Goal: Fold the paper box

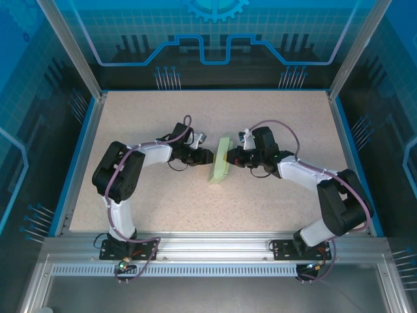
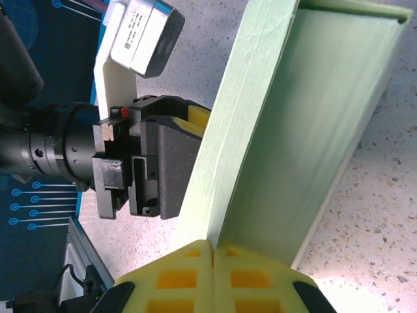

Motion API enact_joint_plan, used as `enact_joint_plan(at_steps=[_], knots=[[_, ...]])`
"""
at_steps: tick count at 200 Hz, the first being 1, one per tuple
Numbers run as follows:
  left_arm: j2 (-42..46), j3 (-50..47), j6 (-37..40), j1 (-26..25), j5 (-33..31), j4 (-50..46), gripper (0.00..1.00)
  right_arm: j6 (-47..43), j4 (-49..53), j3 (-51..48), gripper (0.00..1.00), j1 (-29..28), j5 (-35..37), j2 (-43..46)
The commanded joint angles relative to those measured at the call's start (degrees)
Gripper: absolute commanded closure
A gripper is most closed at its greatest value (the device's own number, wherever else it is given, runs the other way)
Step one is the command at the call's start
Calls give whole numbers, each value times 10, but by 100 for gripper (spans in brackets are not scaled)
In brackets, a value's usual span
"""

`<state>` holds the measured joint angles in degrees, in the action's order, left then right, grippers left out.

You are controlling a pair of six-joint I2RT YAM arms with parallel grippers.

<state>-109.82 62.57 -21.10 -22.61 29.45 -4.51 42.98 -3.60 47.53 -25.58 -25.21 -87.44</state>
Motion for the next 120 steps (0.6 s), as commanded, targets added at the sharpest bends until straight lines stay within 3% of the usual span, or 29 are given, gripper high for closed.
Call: enact_joint_plan(at_steps=[1,49,81,120], knots=[[-8,17,-7,-9,18,-18,52,-19,59,6,100,-14,68,-27],[36,4,-6,-8,-54,-22,49,-22,70,11,100,-27,102,-34],[117,-49,-10,-7,-162,-4,42,-24,73,13,100,-31,109,-36],[276,-204,-28,-34,-177,143,29,-27,78,19,100,-34,112,-37]])
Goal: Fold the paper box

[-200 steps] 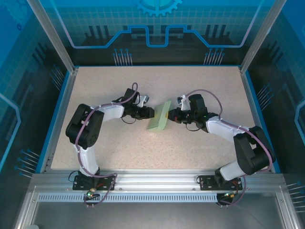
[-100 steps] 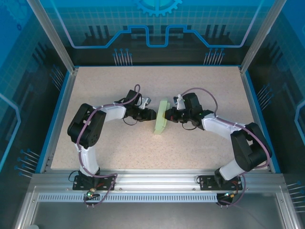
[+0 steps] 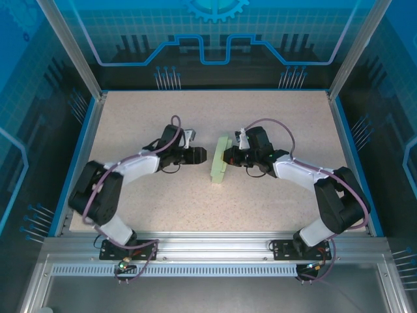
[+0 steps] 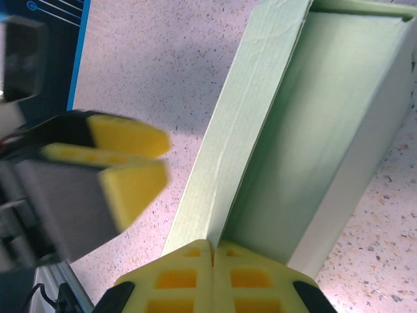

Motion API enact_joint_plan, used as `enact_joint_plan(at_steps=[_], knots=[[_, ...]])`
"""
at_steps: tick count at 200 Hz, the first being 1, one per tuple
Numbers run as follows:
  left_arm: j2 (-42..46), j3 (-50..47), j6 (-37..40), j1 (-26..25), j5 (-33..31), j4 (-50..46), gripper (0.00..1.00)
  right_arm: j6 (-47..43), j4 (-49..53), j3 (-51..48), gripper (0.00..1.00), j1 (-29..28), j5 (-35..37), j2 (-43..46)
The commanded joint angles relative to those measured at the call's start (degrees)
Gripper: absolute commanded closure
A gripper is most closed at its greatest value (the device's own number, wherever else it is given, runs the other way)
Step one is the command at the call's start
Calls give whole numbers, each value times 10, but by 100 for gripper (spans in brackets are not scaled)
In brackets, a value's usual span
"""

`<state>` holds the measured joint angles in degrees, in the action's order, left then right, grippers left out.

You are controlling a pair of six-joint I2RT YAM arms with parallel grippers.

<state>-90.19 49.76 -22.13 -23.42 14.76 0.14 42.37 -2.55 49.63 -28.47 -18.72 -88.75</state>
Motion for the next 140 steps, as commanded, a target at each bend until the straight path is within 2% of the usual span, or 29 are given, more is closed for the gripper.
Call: enact_joint_plan(at_steps=[1,13,21,29,37,82,140], knots=[[84,-82,-18,-28,-29,102,28,-22,68,-2,100,-5,47,-24],[124,-130,-16,-54,-27,159,23,-22,70,-2,100,-4,48,-23],[147,-158,-12,-77,-39,193,18,-21,69,-3,100,-5,49,-25],[161,-176,2,-99,-55,217,10,-21,69,-3,100,-5,49,-26],[168,-186,19,-119,-73,230,7,-21,69,-2,100,-5,48,-27],[121,-185,136,-208,-198,300,7,-22,70,4,100,-5,47,-33],[18,-149,181,-257,-315,352,9,-26,76,4,100,-4,49,-33]])
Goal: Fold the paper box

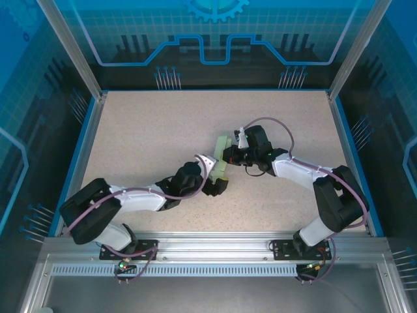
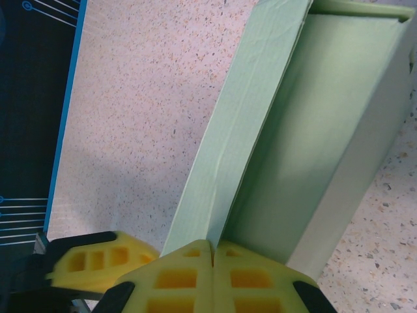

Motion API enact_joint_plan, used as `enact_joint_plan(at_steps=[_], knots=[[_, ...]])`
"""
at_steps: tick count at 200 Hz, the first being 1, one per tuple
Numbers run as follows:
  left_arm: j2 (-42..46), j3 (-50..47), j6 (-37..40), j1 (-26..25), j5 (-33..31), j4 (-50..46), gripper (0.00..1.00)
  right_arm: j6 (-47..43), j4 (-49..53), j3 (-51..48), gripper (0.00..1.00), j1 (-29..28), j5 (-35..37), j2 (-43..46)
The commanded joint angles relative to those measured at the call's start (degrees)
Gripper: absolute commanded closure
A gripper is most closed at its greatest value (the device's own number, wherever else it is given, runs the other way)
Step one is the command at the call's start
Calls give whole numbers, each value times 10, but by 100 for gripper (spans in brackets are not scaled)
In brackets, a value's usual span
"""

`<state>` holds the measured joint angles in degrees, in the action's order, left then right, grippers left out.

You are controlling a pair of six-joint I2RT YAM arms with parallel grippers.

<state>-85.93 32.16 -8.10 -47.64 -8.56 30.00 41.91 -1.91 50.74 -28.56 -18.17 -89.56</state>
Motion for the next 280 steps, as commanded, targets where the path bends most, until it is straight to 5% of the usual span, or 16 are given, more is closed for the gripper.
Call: enact_joint_plan(at_steps=[1,90,125,207,240,280], knots=[[-26,28,41,-15,-84,54,9,-21,70,-7,100,-3,44,-25],[-100,30,56,-27,-140,158,29,-22,74,-7,100,-1,45,-26],[-100,17,57,-26,-136,178,46,-20,74,1,99,2,42,-17],[-89,-16,73,-20,-135,199,66,-33,96,38,81,16,41,35],[-57,-31,87,2,-106,193,70,-83,125,40,70,40,52,89],[-4,-35,117,60,29,141,69,-254,154,69,57,59,89,129]])
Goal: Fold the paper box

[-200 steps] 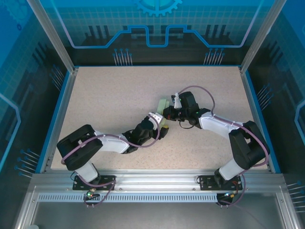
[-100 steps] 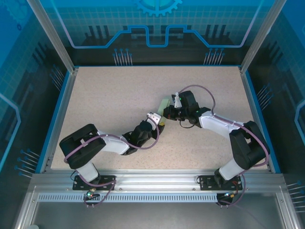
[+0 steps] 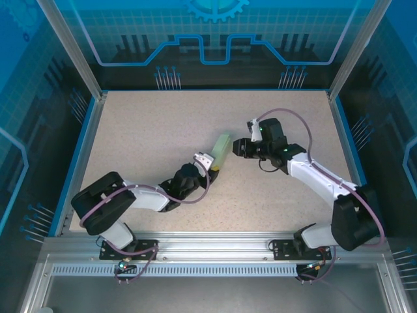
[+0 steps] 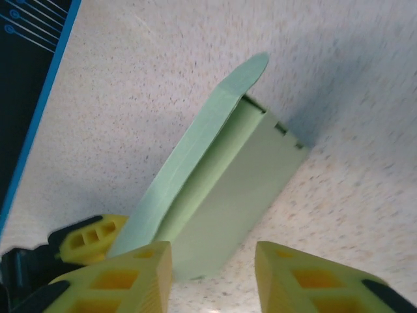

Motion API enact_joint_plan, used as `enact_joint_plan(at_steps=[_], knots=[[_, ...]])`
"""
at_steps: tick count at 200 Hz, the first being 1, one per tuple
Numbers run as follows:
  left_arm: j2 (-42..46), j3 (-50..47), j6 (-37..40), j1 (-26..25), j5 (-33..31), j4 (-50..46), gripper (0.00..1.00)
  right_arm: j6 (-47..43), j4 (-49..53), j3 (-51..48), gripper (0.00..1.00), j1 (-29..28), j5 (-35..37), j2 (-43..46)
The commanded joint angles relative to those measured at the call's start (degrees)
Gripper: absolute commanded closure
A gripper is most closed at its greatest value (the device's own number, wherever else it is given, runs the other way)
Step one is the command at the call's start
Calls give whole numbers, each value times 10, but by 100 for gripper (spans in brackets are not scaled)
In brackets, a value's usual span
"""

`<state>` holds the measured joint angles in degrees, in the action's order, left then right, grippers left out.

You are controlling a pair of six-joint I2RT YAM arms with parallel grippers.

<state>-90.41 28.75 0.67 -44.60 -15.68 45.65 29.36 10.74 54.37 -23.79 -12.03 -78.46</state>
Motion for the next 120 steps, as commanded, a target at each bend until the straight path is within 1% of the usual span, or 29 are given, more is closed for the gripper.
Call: enact_joint_plan(at_steps=[1,21,31,54,74,89,101,120], knots=[[43,0,30,31,106,-17,68,-133,27,33,56,12,28,17],[61,6,31,78,205,-47,67,-224,15,52,54,25,10,-3],[69,11,34,101,241,-65,67,-264,5,60,53,31,3,-15],[74,36,73,145,342,-121,67,-335,-29,63,53,51,-22,-34],[69,66,128,157,399,-182,68,-364,-39,65,52,64,-46,-46],[59,88,160,166,441,-219,67,-385,-30,67,52,63,-46,-48],[45,107,187,174,475,-251,66,-386,-31,59,52,60,-28,-38],[29,129,217,175,506,-279,66,-364,-18,50,52,59,5,-17]])
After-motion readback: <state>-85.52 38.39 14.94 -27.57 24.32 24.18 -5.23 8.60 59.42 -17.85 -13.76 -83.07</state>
